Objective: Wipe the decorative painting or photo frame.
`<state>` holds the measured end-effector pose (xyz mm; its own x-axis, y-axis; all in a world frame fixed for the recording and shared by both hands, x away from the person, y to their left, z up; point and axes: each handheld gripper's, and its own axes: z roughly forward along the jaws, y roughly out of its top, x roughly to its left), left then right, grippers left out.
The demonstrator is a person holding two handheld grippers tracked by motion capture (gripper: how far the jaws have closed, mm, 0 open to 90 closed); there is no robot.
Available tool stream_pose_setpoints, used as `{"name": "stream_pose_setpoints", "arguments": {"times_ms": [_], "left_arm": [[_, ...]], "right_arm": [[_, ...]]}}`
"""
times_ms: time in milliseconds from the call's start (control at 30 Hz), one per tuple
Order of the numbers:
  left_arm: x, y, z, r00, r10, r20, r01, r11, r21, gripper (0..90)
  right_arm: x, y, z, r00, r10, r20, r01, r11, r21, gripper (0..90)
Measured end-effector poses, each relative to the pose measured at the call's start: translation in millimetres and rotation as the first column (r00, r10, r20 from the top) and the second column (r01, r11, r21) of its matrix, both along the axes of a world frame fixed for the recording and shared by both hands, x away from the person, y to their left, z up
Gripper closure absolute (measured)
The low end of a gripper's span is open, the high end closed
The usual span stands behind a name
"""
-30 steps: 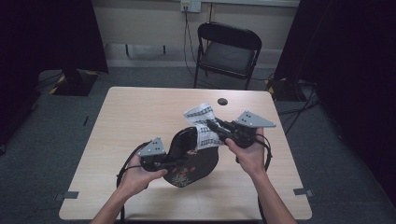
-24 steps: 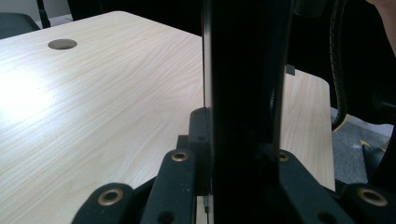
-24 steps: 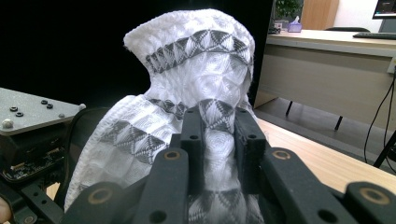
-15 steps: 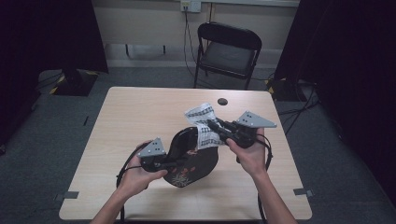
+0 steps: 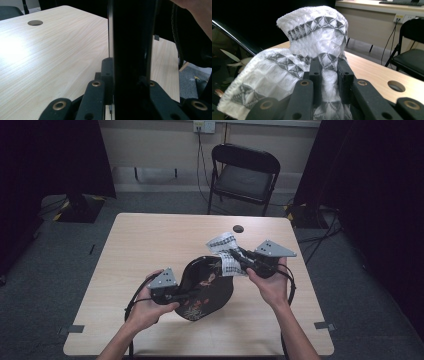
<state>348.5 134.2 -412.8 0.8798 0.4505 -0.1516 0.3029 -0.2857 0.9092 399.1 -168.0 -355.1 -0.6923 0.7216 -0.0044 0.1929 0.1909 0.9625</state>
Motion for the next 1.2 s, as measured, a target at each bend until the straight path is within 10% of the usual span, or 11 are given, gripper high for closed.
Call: {"name": "stream_pose_setpoints", "arguments": {"times_ms": [400,600,1200], "left_arm": [[-2.4,-2.2,2.5,1.0,-0.004,0.004,0.004,0.9996,0.026,80.7],[-1.8,-1.9,1.6,1.0,-0.002,-0.001,0.002,0.9999,0.016,80.8],[-2.0,-1.2,0.4,0.9996,0.021,-0.017,-0.021,0.9998,0.001,80.7]], "right_arm": [[-27.0,28.2,20.9,0.99,0.083,0.114,-0.086,0.996,0.028,78.8],[-27.7,29.0,22.5,0.9872,0.127,0.096,-0.137,0.986,0.098,78.6],[-4.8,-7.1,-0.1,0.9999,0.003,-0.014,-0.003,1.0,0.007,78.5]]}}
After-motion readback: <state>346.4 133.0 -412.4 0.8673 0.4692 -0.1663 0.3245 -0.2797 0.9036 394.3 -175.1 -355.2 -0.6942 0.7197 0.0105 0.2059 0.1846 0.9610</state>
